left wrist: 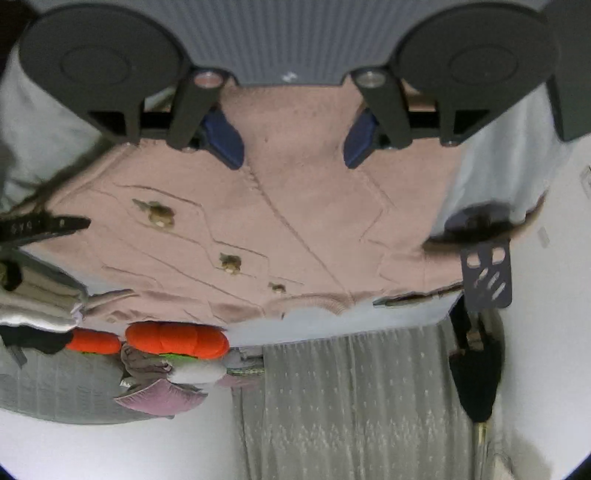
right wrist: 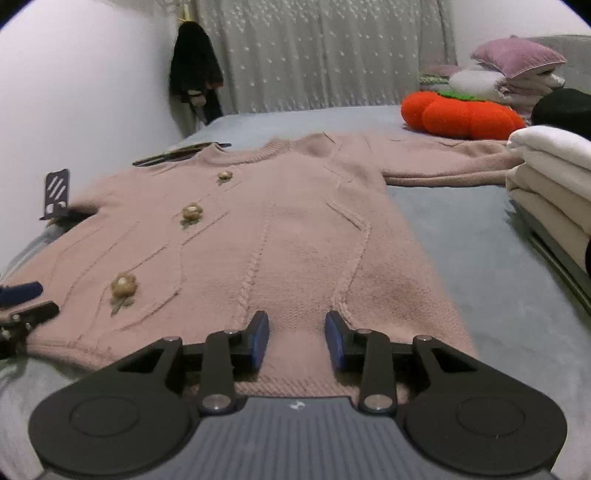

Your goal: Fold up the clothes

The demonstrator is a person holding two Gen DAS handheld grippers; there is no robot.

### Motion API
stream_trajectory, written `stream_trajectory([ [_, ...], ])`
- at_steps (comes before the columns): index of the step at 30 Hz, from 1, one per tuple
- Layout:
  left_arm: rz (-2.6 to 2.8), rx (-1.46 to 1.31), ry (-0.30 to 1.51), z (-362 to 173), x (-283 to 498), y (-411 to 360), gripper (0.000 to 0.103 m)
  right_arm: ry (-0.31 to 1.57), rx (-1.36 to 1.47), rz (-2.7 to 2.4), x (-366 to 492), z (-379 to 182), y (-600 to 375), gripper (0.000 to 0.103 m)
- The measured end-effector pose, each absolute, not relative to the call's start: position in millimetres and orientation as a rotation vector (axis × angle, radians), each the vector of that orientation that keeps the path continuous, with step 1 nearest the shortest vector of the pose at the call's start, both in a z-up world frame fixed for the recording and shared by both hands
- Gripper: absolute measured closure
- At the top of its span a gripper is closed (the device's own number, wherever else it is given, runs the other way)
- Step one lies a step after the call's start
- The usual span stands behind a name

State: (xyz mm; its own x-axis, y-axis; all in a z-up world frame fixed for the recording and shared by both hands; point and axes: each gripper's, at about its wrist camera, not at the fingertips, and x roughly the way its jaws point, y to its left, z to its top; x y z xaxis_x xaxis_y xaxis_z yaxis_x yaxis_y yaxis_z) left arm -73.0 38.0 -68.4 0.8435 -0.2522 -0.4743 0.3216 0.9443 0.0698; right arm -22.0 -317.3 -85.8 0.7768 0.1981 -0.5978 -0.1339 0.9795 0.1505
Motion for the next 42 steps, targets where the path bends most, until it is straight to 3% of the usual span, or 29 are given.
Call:
stream_trajectory([
  [8, -0.319, 0.136, 0.497, -83, -99, 52, 0.041, 0.674, 0.081, 0.166, -46, -79, -321, 0.071],
  [15, -0.34, 0.131, 0.552, -65, -105, 60, 0.04, 0.698, 0.116, 0.153, -58, -68, -326, 0.07],
  [21, -0.359, 0.019, 0.646, -36, -87, 60, 0.028, 0.733, 0.192, 0.138, -52, -46, -333, 0.067],
  [28, -0.281, -0.102, 0.675, 5, -57, 47, 0.001, 0.727, 0.209, 0.127, -32, -19, -324, 0.055],
  [35, -0.213, -0.084, 0.695, 20, -26, 28, 0.0, 0.734, 0.193, 0.078, -3, 5, -318, 0.035],
  [42, -0.145, -0.064, 0.715, 35, 4, 9, 0.0, 0.751, 0.246, 0.027, 30, 20, -322, 0.028],
])
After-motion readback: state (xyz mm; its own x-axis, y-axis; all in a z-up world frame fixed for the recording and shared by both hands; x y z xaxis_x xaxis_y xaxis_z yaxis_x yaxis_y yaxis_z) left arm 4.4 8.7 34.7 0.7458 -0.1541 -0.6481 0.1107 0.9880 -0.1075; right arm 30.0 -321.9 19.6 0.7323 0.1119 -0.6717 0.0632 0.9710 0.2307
